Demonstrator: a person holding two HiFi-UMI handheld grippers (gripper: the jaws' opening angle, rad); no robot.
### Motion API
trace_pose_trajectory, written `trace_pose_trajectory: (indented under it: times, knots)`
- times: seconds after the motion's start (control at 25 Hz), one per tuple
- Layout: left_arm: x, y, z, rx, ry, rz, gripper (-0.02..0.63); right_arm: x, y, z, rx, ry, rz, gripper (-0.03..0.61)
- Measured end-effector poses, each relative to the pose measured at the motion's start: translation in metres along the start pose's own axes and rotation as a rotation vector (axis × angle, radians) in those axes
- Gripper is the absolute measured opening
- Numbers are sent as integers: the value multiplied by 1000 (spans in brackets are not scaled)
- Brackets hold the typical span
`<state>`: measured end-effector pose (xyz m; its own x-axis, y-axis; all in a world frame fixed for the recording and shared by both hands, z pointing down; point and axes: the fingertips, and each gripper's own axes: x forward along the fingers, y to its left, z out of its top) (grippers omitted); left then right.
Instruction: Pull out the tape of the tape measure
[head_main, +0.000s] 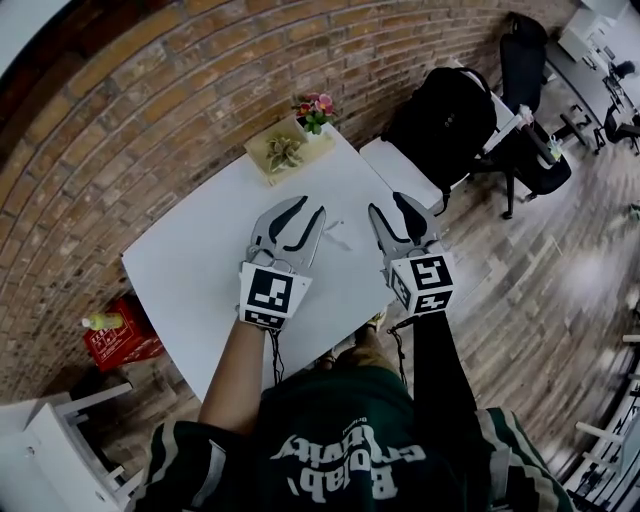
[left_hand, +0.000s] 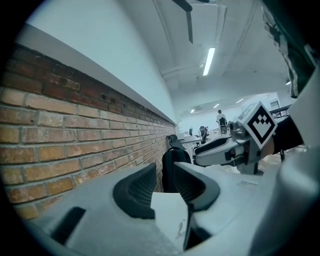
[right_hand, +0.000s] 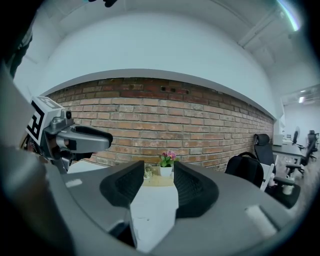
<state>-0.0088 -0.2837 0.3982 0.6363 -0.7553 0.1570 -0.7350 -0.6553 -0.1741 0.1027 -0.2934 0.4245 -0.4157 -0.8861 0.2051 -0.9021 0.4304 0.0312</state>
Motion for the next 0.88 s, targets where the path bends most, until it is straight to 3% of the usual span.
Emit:
trace_pose_trajectory:
  times: [0.24, 0.88]
  knots:
    - [13, 2, -19, -37, 33, -3, 115, 21, -3, -25, 16, 60, 25, 206]
    - [25, 6, -77, -147, 117, 10, 120, 68, 37, -175, 23, 411, 180, 233]
